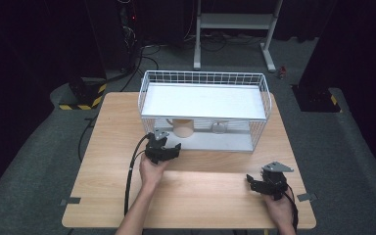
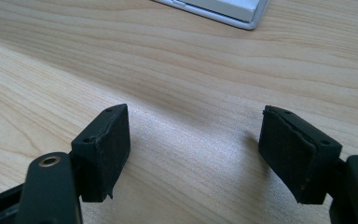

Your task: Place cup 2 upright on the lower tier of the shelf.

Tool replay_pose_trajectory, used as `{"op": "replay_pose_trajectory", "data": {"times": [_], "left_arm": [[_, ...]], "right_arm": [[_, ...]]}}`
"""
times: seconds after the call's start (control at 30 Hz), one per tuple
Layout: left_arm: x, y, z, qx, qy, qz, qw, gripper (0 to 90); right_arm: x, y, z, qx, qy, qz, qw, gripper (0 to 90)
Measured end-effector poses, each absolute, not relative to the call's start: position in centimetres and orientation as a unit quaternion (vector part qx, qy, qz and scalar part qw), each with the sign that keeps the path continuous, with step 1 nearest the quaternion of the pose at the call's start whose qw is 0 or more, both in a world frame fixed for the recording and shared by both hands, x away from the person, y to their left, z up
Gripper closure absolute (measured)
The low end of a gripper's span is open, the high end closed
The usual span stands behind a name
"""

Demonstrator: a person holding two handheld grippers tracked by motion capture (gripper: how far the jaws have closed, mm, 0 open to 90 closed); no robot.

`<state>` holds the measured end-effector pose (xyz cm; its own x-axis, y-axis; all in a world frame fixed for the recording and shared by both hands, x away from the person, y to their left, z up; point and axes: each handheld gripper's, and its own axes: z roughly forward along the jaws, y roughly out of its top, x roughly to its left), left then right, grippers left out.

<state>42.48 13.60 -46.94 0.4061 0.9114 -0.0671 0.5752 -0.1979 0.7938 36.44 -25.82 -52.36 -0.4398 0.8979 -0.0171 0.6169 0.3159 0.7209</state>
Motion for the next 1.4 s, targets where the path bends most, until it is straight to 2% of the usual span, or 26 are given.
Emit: {"op": "replay_pose_trajectory", "data": {"times": [1.4], "left_arm": [[37.0, 17.5, -48.7, 0.72, 0.52, 0.222, 0.403, 29.6]], "right_arm": [[36.4, -25.8, -52.4, 0.485, 0.782, 0.328, 0.214, 24.7]]}}
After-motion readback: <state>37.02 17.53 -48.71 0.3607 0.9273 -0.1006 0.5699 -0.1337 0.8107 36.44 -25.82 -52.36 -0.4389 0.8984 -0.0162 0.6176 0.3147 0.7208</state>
